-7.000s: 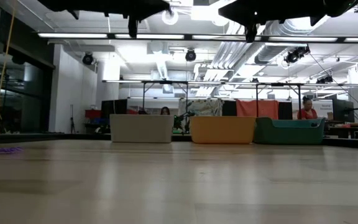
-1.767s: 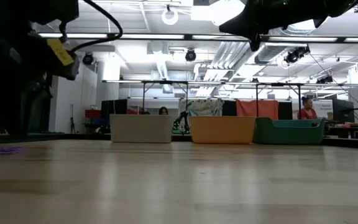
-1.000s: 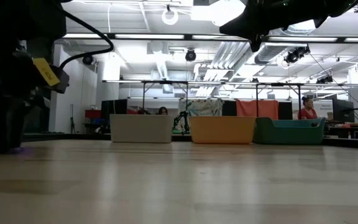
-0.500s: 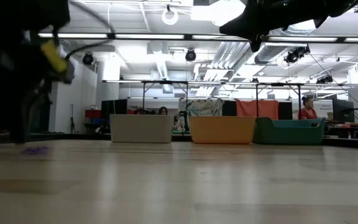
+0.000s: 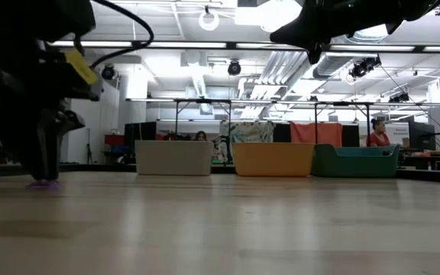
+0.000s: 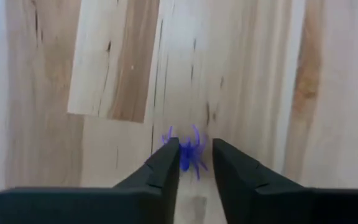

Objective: Sort Halloween decoration
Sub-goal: Put the purple spider toy into the gray bin, then return to Home Position

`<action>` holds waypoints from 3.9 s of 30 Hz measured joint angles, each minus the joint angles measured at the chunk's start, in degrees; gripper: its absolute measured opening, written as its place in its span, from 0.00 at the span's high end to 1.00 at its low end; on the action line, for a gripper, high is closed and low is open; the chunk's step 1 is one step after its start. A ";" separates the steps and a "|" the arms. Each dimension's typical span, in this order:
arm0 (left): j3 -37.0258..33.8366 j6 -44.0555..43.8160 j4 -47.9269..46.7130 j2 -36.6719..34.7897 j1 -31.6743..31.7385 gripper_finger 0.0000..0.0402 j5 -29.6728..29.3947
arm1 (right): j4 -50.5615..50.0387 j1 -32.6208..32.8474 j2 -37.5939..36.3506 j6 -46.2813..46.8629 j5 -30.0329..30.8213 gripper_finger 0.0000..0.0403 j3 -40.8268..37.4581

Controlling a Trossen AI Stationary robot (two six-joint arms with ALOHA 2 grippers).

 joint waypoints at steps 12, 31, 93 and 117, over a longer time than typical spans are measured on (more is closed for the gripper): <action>0.31 0.70 1.15 5.60 0.51 0.62 0.04 | -0.19 0.00 0.02 0.00 0.00 1.00 0.00; 8.02 12.58 -1.18 -8.99 8.98 0.99 0.35 | -0.07 0.00 0.02 -0.02 0.02 1.00 0.00; 34.21 -0.14 8.61 28.79 62.28 0.98 12.99 | 5.41 0.02 0.02 2.56 2.42 1.00 0.00; 34.21 3.87 8.30 24.84 61.59 0.66 6.05 | 3.72 0.02 0.02 0.09 2.38 1.00 0.00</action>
